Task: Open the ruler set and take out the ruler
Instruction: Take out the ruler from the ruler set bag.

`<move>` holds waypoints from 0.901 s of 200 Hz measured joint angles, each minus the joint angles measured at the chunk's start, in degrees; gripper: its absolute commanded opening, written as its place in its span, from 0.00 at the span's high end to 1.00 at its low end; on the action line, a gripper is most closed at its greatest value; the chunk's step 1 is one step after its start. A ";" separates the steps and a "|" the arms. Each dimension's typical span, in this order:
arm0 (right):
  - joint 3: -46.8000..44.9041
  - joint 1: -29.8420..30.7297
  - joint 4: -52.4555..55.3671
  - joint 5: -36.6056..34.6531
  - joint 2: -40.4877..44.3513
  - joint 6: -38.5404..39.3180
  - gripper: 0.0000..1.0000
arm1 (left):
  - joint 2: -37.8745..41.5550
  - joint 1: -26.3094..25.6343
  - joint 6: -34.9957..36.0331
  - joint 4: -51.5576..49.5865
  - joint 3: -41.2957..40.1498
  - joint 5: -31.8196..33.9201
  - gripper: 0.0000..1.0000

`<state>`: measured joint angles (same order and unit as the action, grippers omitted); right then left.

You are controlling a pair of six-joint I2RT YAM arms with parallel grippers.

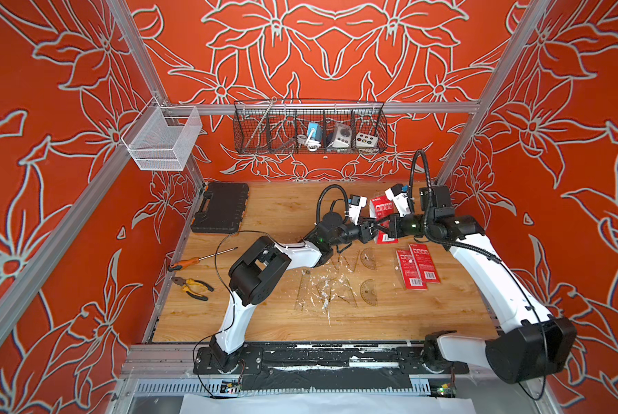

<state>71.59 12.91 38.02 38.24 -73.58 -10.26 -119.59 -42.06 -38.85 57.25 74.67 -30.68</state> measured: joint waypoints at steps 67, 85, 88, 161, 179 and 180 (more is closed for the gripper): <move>1.62 0.57 2.10 -0.66 -0.72 0.63 1.00 | -0.17 1.20 0.76 -4.68 2.34 -5.97 0.61; 1.97 0.66 2.49 -0.83 -0.72 0.74 1.00 | -0.17 1.42 0.66 -5.79 3.15 -7.74 0.64; 1.99 0.68 2.51 -0.81 -0.72 0.76 1.00 | -0.17 1.44 0.70 -5.88 3.26 -8.02 0.65; 2.97 1.53 2.75 -0.39 -0.74 1.03 1.00 | -0.70 1.60 -0.24 -7.06 5.31 -12.24 0.74; 3.21 1.62 3.06 -0.13 -0.74 1.38 1.00 | -0.72 1.60 -0.72 -6.93 5.38 -12.94 0.75; 3.26 1.62 3.13 -0.11 -0.74 1.38 1.00 | -0.72 1.60 -0.76 -6.91 5.38 -12.98 0.75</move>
<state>74.85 14.52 41.15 38.13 -74.32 -8.88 -120.31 -40.47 -39.62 50.35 80.05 -43.66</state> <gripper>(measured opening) 0.063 0.253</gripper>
